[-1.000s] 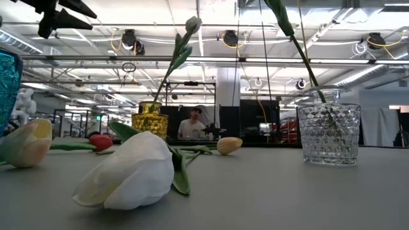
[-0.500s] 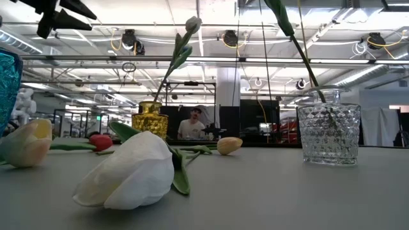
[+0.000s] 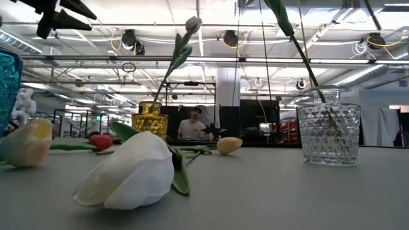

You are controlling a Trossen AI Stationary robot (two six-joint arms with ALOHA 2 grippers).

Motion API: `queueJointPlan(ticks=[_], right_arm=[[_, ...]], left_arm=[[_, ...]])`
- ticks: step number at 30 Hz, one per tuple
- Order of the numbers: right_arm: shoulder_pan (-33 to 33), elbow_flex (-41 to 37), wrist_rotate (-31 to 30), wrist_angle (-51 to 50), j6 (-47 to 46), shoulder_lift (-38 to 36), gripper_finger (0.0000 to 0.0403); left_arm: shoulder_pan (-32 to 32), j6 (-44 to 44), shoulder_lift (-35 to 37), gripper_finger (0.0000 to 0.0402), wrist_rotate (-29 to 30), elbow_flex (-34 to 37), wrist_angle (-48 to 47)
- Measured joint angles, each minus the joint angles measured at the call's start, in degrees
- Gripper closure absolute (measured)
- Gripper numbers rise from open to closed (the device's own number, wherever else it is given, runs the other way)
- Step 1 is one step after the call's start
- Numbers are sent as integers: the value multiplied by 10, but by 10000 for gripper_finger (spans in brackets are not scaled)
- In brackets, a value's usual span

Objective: Sort flowers into vase by color
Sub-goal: Put the right red tulip into the transparent vase

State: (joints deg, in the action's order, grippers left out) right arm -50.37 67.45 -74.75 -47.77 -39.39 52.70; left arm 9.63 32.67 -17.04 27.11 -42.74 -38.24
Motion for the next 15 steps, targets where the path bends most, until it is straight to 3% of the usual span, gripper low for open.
queueJointPlan(ticks=[9, 15], right_arm=[[0, -113, -96, -2, -170, -1, 403], [0, -168, -104, 1, -278, 0, 403]], left_arm=[[0, 0, 0, 230, 0, 0, -1], [0, 0, 0, 230, 4, 0, -1]])
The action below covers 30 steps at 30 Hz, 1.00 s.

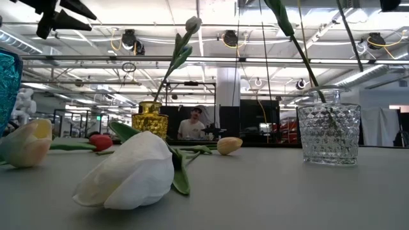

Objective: Sort flowers into vase by color
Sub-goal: Put the right red tulip into the transparent vase

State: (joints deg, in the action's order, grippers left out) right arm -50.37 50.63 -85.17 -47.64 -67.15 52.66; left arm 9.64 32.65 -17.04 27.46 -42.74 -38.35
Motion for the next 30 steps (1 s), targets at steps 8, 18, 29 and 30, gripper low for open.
queueJointPlan(ticks=[8, 18, 29, 30], right_arm=[[0, -12, -1, 93, 50, 12, 403], [24, -12, 19, 273, 252, 18, 403], [82, -12, 94, 346, 306, 74, 403], [86, -12, 94, 351, 306, 76, 403]], left_arm=[[0, 0, 0, 230, 0, 0, 0], [0, 0, 0, 230, 1, 0, -2], [0, 0, 0, 230, 0, 0, -2], [0, 0, 0, 230, 0, 0, -2]])
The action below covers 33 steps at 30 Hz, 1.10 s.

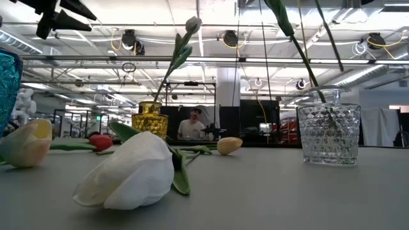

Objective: Sort flowers into vase by color
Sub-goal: Put the right red tulip into the transparent vase

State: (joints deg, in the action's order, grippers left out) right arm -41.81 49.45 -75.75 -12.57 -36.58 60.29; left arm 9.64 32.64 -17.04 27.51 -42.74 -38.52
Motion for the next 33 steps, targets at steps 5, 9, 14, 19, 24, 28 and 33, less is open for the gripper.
queueJointPlan(ticks=[5, 9, 14, 19, 24, 28, 33], right_arm=[[14, 0, 8, 26, 0, 10, 403], [19, 0, 11, 47, 1, 21, 403], [26, 0, 11, 47, -9, 31, 403], [32, 0, 11, 47, -17, 47, 403], [33, 0, 11, 47, -28, 66, 403], [32, 0, 11, 46, -43, 79, 403], [33, 0, 11, 45, -42, 85, 403]], left_arm=[[0, 0, 0, 230, 0, 0, 0], [0, 0, 0, 230, 0, 0, 0], [0, 0, 0, 230, 0, 0, -2], [0, 0, 0, 230, 0, 0, -2], [0, 0, 0, 230, 0, 0, -2], [0, 0, 0, 230, 0, 0, -2], [0, 0, 0, 230, 0, 0, -2]])
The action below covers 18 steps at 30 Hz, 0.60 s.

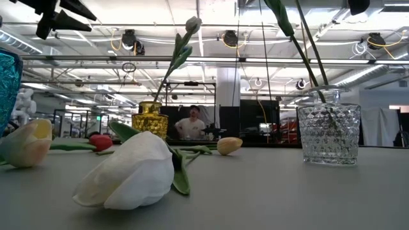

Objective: Sort flowers into vase by color
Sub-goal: Put the right red tulip into the transparent vase

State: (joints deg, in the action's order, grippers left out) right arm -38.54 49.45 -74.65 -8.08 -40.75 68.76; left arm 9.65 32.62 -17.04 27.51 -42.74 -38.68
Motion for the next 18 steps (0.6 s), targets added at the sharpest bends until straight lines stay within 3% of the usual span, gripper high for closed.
queueJointPlan(ticks=[18], right_arm=[[0, 0, 14, -4, -2, 37, 403]], left_arm=[[0, 0, 0, 230, -4, 0, 0]])
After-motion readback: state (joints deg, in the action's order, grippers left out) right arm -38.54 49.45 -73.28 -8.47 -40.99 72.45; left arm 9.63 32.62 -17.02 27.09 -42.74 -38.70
